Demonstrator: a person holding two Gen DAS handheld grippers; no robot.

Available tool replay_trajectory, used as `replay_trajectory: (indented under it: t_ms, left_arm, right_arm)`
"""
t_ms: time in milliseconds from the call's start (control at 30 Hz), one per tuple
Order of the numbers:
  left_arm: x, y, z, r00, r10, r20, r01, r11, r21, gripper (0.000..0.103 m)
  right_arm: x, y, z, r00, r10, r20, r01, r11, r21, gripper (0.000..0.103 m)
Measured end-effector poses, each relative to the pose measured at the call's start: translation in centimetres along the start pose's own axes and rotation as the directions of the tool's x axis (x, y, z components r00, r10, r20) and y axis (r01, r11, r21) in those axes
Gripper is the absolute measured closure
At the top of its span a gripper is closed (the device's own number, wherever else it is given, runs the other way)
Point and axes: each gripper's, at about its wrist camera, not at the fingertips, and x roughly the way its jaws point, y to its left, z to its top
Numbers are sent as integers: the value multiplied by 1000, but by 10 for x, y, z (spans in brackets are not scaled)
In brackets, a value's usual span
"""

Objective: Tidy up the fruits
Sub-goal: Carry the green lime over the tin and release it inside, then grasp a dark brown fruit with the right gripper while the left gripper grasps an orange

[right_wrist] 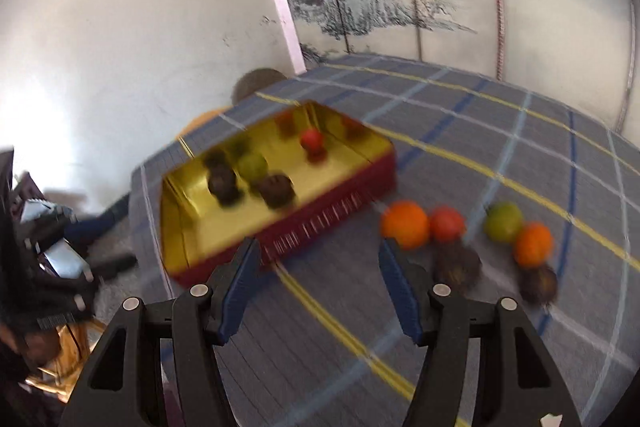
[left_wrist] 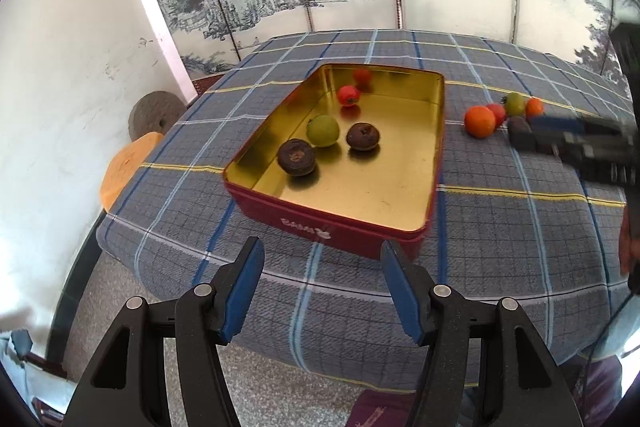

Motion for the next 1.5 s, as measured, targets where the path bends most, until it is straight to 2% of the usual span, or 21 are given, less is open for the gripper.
replay_trajectory:
  t_ms: [167, 267, 367, 533, 667, 733, 767, 833, 900, 1000, 1100, 1200, 1300, 1400, 1433, 1500]
  left_arm:
    - [-1, -15, 0, 999, -38, -7, 39, 999, 24, 42]
    - [-5, -24, -1, 999, -40, 9, 39, 998, 46, 41]
    - [-8, -27, 1, 999, -42, 20, 41, 997, 60, 41]
    - [-7, -33, 3, 999, -49, 16, 48, 996, 74, 41]
    - [-6, -38, 2, 998, -55, 12, 54, 995, 86, 41]
    - [-5, -42, 2, 998, -54, 10, 53, 994, 96, 41]
    - [-5, -44, 3, 999, -53, 10, 52, 993, 102, 41]
    - [-6, -48, 4, 998, -64, 19, 61, 991, 120, 41]
    - [-7, -51, 7, 995, -101, 21, 97, 985, 144, 41]
    - [-12, -57, 13, 988, -150, 39, 140, 971, 194, 41]
    - [-18, -69, 19, 969, -245, 37, 227, 937, 267, 41]
    - [-18, -84, 29, 953, -302, 27, 277, 904, 327, 41]
    - [-15, -99, 46, 930, -368, 10, 336, 859, 385, 41]
    - [-8, -113, 68, 891, -452, -39, 421, 791, 444, 41]
    - [-4, -118, 77, 879, -472, -65, 444, 762, 471, 41]
    - [3, -129, 92, 870, -483, -101, 457, 713, 532, 42]
  right_arm:
    - [-1, -24, -17, 999, -37, -24, 37, 999, 33, 43]
    - [6, -31, -15, 995, -91, -34, 91, 996, 14, 44]
    - [10, -46, -12, 993, -116, -37, 117, 992, 43, 44]
    - [28, -68, -8, 982, -164, -89, 169, 985, 45, 44]
    - [37, -76, 1, 982, -162, -93, 167, 985, 46, 44]
    - [47, -79, 5, 980, -158, -121, 165, 985, 46, 44]
    - [52, -79, 5, 977, -160, -141, 167, 985, 40, 46]
    - [52, -75, 6, 975, -173, -142, 176, 984, 9, 67]
    - [43, -76, 2, 980, -152, -131, 157, 987, 24, 67]
    - [1, -80, -16, 984, -166, -67, 170, 984, 58, 67]
    - [-49, -102, -42, 968, -250, -20, 250, 962, 113, 67]
    - [-90, -142, -72, 918, -393, -52, 396, 905, 156, 67]
    - [-114, -179, -96, 874, -475, -104, 486, 851, 199, 66]
    - [-130, -203, -113, 870, -480, -109, 491, 829, 267, 66]
    - [-134, -208, -116, 879, -465, -107, 475, 829, 295, 66]
    - [-137, -209, -115, 886, -457, -76, 457, 833, 311, 66]
